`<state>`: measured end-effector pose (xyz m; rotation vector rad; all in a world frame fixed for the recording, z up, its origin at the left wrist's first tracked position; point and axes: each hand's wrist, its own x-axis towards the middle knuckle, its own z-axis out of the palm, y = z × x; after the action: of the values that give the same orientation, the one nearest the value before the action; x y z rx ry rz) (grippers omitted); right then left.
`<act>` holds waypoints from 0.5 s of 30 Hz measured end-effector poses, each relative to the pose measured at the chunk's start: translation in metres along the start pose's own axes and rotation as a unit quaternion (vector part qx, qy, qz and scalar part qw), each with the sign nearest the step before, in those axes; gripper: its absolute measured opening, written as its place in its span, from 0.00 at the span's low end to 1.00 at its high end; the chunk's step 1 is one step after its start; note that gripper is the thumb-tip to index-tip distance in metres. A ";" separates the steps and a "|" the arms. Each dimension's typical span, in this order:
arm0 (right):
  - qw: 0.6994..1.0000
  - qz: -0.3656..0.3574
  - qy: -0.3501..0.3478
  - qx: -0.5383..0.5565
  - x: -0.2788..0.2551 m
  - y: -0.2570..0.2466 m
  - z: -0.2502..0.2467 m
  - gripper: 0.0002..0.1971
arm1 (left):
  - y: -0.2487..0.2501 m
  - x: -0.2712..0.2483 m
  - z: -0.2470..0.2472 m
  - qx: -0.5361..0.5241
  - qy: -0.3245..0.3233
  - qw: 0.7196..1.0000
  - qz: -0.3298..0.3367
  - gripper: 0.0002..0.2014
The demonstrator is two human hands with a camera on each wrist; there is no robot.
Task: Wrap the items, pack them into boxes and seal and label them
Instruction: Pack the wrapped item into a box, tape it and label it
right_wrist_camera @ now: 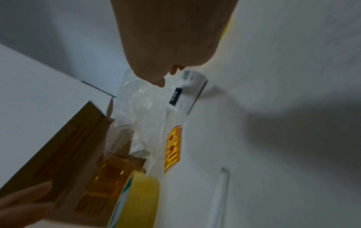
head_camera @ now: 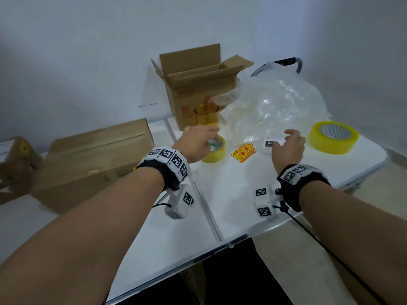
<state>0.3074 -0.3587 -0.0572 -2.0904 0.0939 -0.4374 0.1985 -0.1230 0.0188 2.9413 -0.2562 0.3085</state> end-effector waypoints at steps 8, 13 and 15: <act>0.973 0.187 -0.135 0.007 0.036 0.036 -0.019 0.18 | 0.013 0.021 0.030 -0.037 -0.038 0.999 0.004 0.20; 0.972 0.184 -0.138 0.047 0.039 0.040 -0.016 0.18 | 0.010 0.022 0.033 -0.039 -0.054 0.998 -0.006 0.20; 0.973 0.188 -0.120 0.056 0.034 0.037 -0.015 0.16 | 0.011 0.022 0.033 -0.036 -0.059 0.998 -0.011 0.19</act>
<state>0.3384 -0.3987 -0.0724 -1.9411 0.3091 0.0385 0.2241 -0.1431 -0.0064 2.8933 -0.2448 0.1202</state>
